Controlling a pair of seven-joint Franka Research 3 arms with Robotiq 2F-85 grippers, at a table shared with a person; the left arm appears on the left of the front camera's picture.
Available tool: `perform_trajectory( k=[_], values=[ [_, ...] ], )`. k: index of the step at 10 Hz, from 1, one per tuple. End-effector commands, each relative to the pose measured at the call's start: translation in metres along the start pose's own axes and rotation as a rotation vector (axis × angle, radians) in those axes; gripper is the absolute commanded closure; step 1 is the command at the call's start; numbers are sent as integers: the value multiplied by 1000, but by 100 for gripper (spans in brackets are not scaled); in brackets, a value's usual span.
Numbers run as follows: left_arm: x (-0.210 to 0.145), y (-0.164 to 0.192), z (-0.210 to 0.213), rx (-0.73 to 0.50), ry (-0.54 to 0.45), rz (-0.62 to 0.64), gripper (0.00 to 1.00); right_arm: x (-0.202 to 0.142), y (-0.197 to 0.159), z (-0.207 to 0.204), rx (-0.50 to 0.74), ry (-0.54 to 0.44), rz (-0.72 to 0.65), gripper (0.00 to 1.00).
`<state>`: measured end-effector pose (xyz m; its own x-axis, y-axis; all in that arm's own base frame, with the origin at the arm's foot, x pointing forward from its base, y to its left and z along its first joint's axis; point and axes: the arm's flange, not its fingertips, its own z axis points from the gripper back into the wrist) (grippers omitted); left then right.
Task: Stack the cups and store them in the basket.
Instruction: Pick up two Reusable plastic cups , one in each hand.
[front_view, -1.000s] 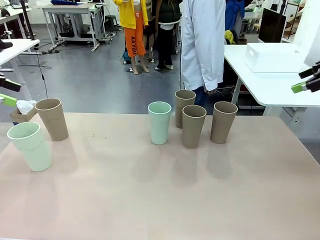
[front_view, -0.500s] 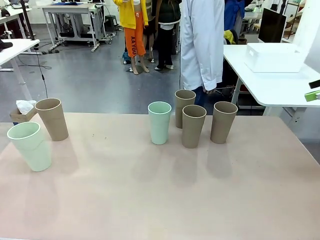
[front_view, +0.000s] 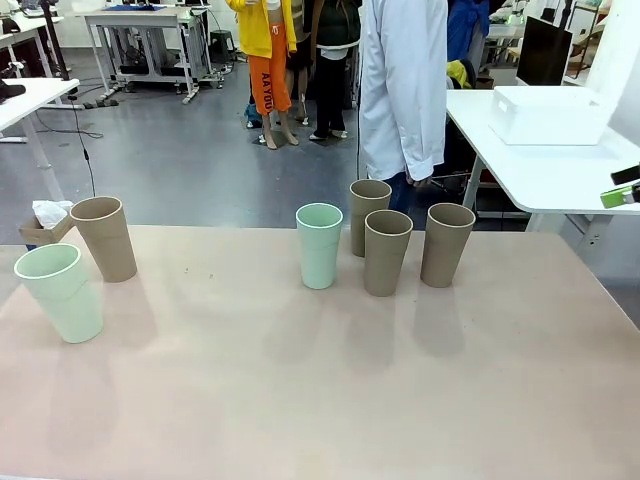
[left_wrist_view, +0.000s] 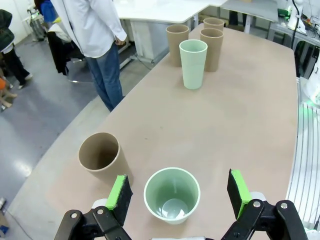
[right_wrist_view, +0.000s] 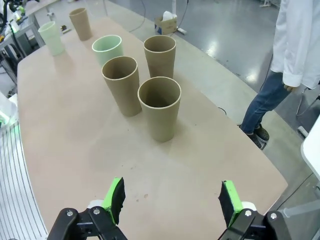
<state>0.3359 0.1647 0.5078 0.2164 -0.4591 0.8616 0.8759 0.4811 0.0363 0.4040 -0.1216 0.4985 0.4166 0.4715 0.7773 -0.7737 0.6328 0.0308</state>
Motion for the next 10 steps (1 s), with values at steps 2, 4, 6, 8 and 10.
perform_trajectory(
  k=[2,4,6,8,10],
  values=[
    [-1,0,2,-6,-17,-10,0,0,-1,4,6,-18,23,0],
    [-1,0,2,-6,-17,-10,0,0,-1,4,6,-18,23,0],
    [-1,0,2,-6,-17,-10,0,0,-1,4,6,-18,23,0],
    [-1,0,2,-6,-17,-10,0,0,-1,4,6,-18,23,0],
    [-1,0,2,-6,-17,-10,0,0,-1,4,6,-18,23,0]
  ],
)
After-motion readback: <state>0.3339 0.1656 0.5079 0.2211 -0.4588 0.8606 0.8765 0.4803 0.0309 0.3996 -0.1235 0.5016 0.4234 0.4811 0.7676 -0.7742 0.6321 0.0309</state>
